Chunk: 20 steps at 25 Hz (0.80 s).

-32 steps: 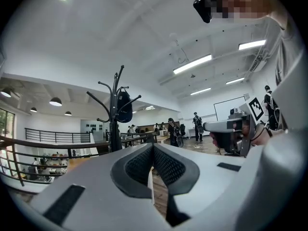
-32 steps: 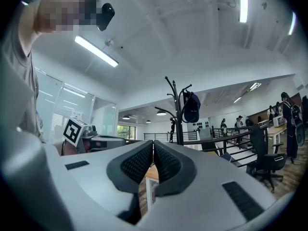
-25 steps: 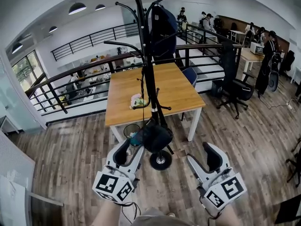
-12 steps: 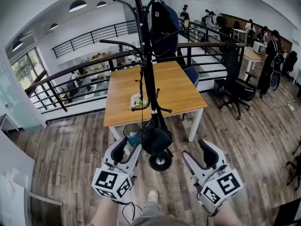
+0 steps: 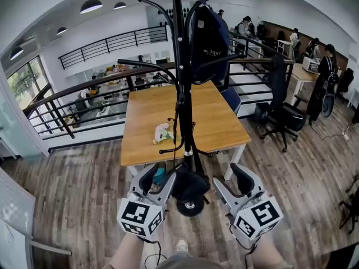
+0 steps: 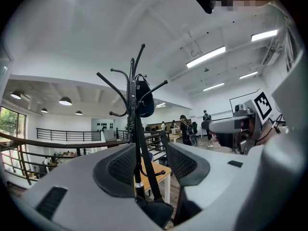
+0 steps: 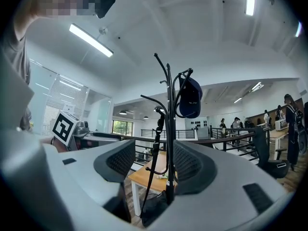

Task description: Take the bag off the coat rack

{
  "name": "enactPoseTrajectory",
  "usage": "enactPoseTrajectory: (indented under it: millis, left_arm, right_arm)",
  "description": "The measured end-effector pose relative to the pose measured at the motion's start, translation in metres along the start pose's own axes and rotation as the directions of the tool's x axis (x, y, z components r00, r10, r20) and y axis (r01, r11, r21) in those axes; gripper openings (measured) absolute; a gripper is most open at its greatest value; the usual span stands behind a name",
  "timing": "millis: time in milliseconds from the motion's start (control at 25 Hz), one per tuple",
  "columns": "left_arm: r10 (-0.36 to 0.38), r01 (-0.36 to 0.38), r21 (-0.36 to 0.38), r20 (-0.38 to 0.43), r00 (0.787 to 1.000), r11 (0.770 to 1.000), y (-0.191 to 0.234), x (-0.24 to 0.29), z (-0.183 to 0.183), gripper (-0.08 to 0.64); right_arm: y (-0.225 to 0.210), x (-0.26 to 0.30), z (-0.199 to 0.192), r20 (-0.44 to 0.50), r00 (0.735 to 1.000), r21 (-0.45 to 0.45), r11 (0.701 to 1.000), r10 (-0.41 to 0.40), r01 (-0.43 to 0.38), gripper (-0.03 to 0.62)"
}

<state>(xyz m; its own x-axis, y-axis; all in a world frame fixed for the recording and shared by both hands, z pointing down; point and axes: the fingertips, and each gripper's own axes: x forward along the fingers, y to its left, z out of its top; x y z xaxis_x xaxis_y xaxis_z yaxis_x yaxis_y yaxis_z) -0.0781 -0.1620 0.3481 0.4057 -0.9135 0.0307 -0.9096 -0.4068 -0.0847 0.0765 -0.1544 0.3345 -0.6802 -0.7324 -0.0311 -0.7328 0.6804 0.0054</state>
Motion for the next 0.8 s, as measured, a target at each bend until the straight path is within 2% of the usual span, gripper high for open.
enactPoseTrajectory:
  millis: [280, 440, 640, 800]
  left_arm:
    - [-0.065, 0.066, 0.033, -0.042, 0.997, 0.997, 0.039, 0.067, -0.008, 0.207]
    - [-0.108, 0.112, 0.051, -0.067, 0.992, 0.992, 0.051, 0.096, -0.016, 0.207]
    - [-0.161, 0.168, 0.067, -0.091, 0.983, 0.984, 0.061, 0.125, -0.029, 0.207]
    - [-0.161, 0.172, 0.085, -0.121, 0.980, 0.981, 0.069, 0.146, -0.043, 0.207]
  right_arm:
    - [-0.017, 0.086, 0.005, -0.010, 1.000, -0.042, 0.999, -0.013, 0.013, 0.256]
    - [-0.028, 0.124, 0.002, -0.010, 0.999, -0.047, 0.998, -0.047, 0.046, 0.255]
    - [-0.036, 0.163, -0.021, -0.063, 0.994, -0.043, 0.996, -0.084, 0.081, 0.253]
    - [-0.050, 0.187, -0.042, -0.108, 0.987, -0.020, 0.993, -0.121, 0.120, 0.231]
